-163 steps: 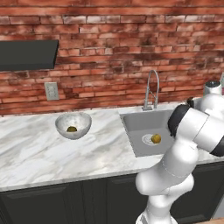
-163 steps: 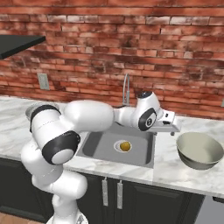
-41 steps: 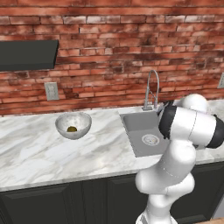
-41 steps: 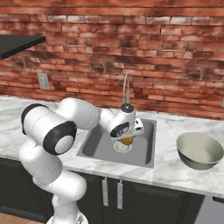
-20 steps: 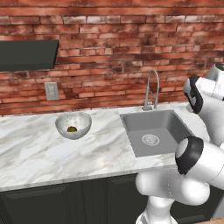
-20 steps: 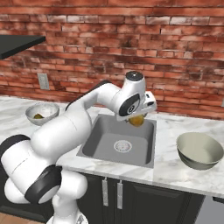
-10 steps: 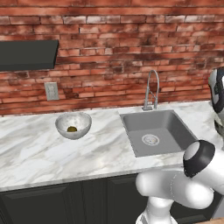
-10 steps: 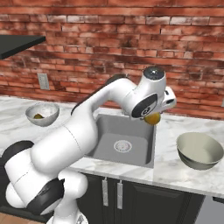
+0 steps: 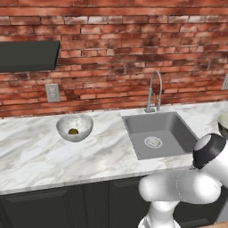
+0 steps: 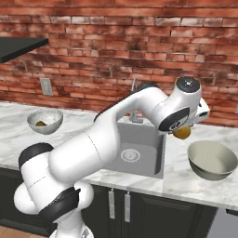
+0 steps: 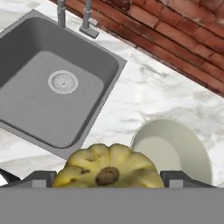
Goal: Pick the kiwis from the cabinet and place them in one bowl. Pick the squash from the sink and place it in the other bowl.
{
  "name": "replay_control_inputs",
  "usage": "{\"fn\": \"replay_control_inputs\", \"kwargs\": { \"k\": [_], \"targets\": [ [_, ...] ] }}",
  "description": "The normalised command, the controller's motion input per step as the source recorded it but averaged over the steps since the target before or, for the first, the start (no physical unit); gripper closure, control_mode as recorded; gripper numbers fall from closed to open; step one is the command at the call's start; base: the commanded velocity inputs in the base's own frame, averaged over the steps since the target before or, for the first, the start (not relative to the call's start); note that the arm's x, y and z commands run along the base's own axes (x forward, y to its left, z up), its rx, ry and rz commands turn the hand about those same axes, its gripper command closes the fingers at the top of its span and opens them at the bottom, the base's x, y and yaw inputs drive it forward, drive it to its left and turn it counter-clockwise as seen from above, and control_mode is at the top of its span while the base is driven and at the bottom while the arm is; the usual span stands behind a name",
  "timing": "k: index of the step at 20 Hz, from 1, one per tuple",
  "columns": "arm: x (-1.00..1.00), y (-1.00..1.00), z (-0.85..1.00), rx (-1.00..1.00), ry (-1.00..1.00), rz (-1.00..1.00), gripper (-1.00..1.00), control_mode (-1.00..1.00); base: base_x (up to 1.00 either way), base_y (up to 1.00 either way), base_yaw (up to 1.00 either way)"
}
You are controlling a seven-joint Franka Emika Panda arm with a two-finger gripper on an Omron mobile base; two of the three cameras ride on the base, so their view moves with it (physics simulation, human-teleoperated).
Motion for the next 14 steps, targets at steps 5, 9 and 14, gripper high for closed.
{"fn": "replay_control_inputs", "kwargs": {
  "k": [5,9,14],
  "targets": [
    [-0.03,-0.8,-0.39,-0.04,0.18,0.0,1.0,-1.0,0.0,0.0,0.0],
    [0.01,-0.68,-0.43,-0.04,0.17,0.0,1.0,-1.0,0.0,0.0,0.0],
    [0.18,-0.49,-0.1,0.05,0.01,0.02,1.0,-1.0,0.0,0.0,0.0]
  ]
}}
